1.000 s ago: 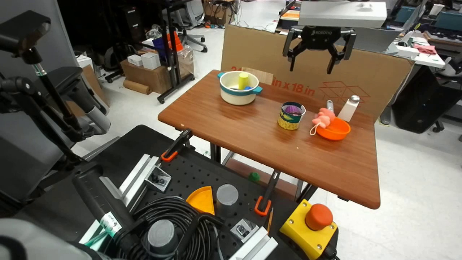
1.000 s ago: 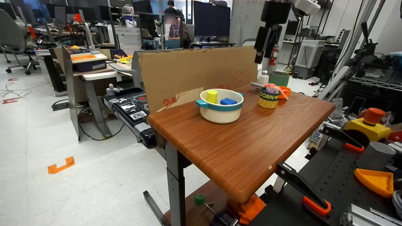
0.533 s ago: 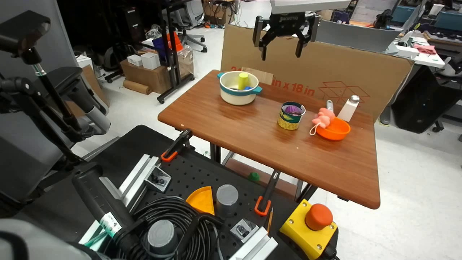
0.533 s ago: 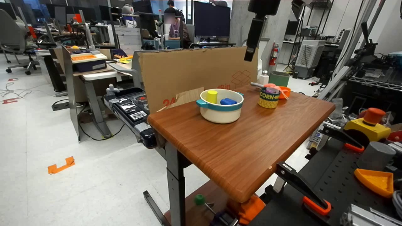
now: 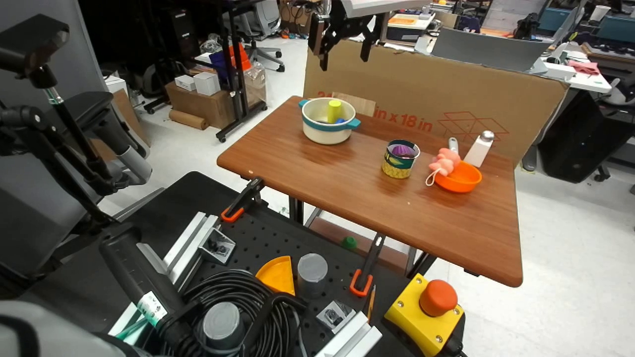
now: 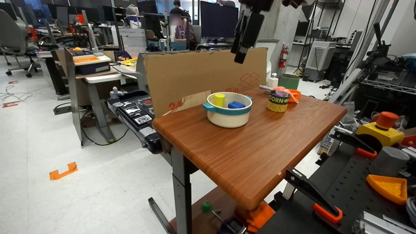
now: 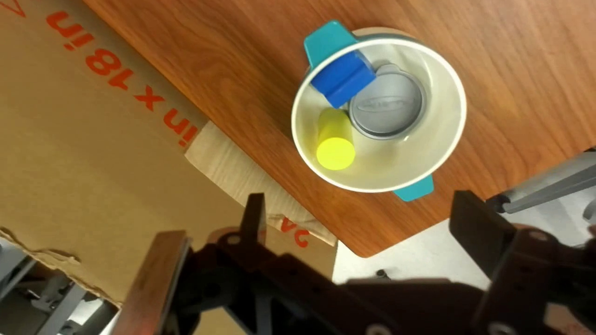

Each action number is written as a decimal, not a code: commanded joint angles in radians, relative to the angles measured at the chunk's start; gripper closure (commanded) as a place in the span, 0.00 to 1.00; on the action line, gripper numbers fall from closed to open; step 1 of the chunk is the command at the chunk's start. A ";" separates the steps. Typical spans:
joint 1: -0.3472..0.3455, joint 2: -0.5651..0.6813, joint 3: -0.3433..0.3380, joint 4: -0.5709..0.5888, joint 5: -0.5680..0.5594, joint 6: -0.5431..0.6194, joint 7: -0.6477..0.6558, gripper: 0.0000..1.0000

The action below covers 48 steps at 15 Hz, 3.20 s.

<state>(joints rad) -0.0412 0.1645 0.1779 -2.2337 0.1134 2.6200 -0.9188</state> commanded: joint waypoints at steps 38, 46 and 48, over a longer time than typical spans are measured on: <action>-0.046 0.252 0.064 0.140 0.018 -0.095 -0.166 0.00; -0.009 0.272 0.022 0.133 -0.047 -0.032 -0.095 0.00; -0.004 0.278 0.012 0.139 -0.064 0.000 -0.063 0.00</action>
<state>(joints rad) -0.0656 0.4274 0.2142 -2.1086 0.0825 2.5673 -1.0147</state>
